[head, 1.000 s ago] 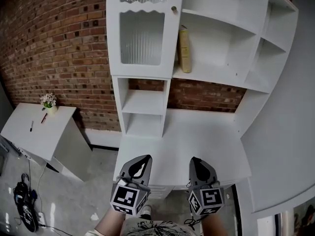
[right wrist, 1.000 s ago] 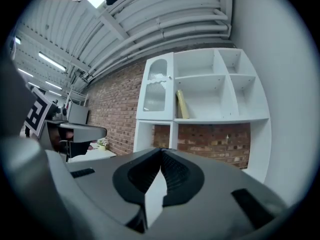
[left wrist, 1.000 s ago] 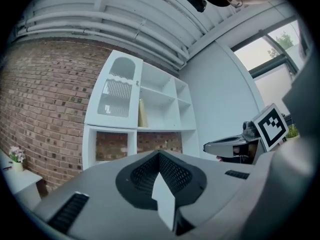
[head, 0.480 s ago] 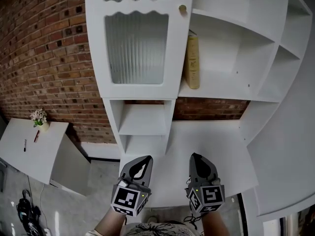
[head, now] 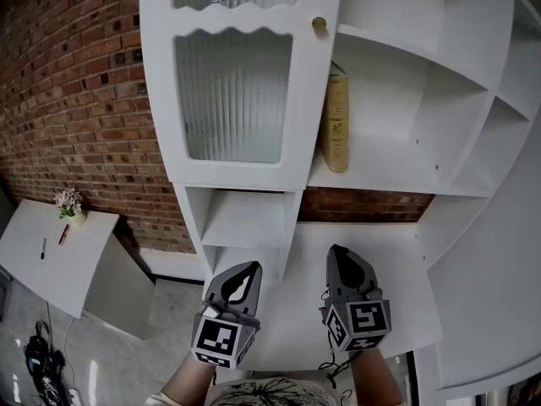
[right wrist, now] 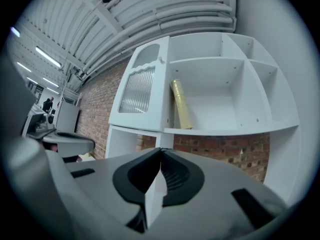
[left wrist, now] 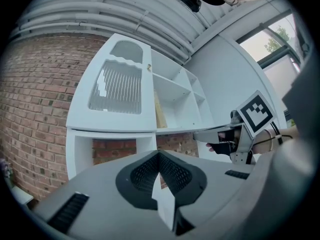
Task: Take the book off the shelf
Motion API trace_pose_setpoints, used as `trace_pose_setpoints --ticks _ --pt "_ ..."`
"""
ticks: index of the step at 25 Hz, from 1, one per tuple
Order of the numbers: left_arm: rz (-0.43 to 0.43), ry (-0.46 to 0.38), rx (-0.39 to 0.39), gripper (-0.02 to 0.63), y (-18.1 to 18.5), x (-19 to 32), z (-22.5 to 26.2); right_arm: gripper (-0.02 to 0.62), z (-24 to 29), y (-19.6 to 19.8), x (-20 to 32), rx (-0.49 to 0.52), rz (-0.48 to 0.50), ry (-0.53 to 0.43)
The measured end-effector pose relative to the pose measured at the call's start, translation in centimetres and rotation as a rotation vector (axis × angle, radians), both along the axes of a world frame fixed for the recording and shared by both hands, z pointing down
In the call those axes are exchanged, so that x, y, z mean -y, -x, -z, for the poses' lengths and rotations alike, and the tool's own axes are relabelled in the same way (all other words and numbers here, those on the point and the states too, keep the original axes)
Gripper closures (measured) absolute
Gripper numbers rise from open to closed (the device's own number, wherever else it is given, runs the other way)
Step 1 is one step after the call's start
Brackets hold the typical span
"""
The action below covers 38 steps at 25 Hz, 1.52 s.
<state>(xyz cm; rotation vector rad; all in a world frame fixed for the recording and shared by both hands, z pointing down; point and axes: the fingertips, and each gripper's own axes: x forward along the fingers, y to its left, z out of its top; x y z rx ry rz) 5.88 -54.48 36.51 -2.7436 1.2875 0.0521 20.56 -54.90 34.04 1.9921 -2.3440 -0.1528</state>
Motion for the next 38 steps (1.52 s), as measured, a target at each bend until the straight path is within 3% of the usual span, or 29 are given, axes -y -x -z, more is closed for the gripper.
trace_pose_setpoints --ticks 3,6,10,19,29,34,38 --pt "0.029 -0.022 -0.006 0.598 -0.7 1.4 0.7 0.588 3.0 -0.8 2.5 -0.036 -0.005 -0.028" --pt "0.029 -0.027 -0.002 0.598 -1.8 2.3 0.8 0.458 5.8 -1.7 5.0 -0.065 0.001 -0.043" --pt "0.031 -0.017 0.002 0.598 -2.9 3.2 0.8 0.348 10.2 -3.1 8.6 -0.077 -0.024 -0.082" --pt "0.047 -0.009 0.0 0.598 -3.5 5.2 0.8 0.264 14.6 -4.3 17.6 -0.124 -0.08 -0.028" --pt "0.084 -0.003 -0.01 0.598 -2.5 7.1 1.0 0.262 14.8 -3.4 23.7 -0.136 -0.106 0.094" --pt "0.105 -0.005 -0.006 0.598 -1.6 7.6 0.9 0.337 14.0 -3.8 25.2 -0.137 -0.116 0.138" --pt "0.119 0.008 -0.001 0.598 -1.0 7.8 0.7 0.353 14.0 -4.1 25.5 -0.137 -0.118 0.128"
